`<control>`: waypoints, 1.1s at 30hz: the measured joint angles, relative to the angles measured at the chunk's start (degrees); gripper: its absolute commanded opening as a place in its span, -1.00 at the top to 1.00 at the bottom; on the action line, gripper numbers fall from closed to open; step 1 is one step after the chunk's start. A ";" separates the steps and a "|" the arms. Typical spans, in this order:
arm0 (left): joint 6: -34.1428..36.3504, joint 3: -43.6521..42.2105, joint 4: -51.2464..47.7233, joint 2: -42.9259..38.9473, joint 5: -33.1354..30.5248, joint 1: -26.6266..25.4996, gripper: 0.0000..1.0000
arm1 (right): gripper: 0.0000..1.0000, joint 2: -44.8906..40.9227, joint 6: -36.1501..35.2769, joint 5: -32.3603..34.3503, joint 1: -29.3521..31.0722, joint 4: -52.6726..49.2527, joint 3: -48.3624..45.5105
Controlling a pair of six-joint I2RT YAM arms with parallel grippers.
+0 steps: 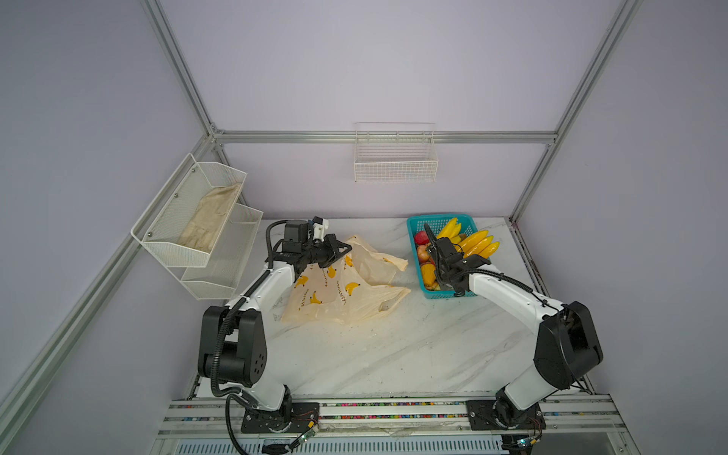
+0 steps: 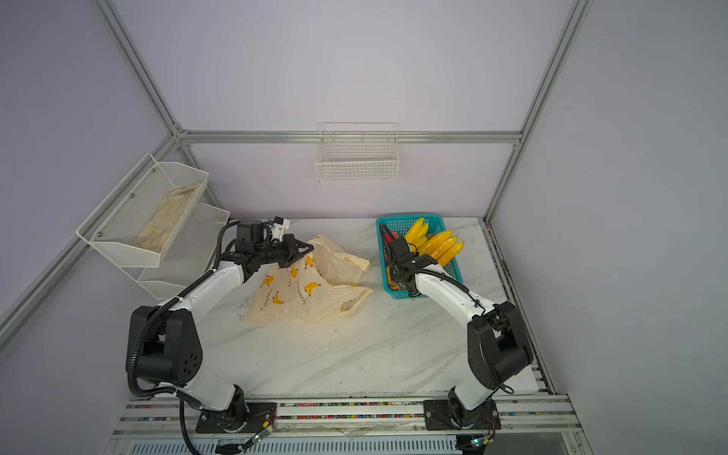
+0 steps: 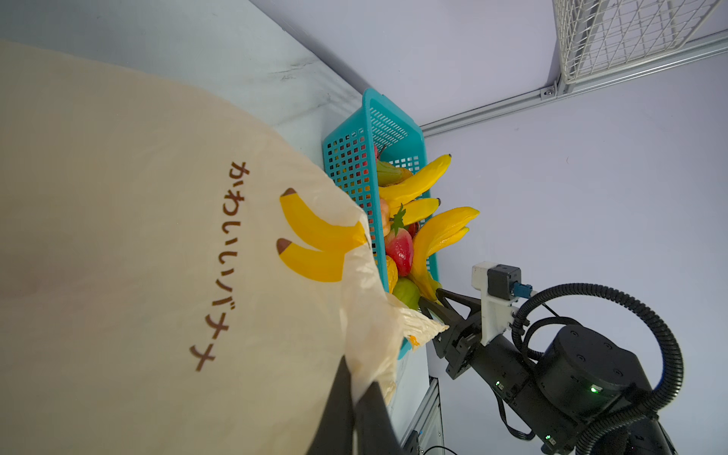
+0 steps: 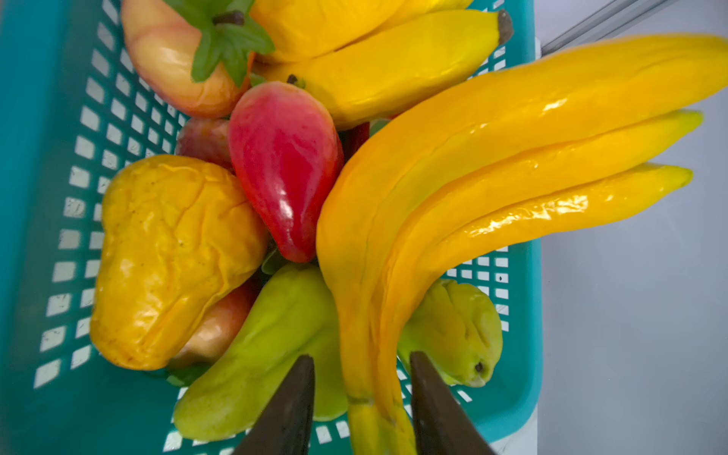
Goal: Place the fake fruits into the plastic bag and tie a complex knot
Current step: 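Close the right gripper on the banana bunch's stem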
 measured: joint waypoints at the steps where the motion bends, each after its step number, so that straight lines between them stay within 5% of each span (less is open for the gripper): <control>1: 0.00 0.00 0.00 0.00 -0.02 0.00 1.00 | 0.23 0.00 -0.07 0.13 -0.02 -0.02 0.00; 33: -0.02 0.00 0.00 0.00 0.00 0.00 1.00 | 0.82 1.49 -1.77 0.76 -0.26 0.02 0.66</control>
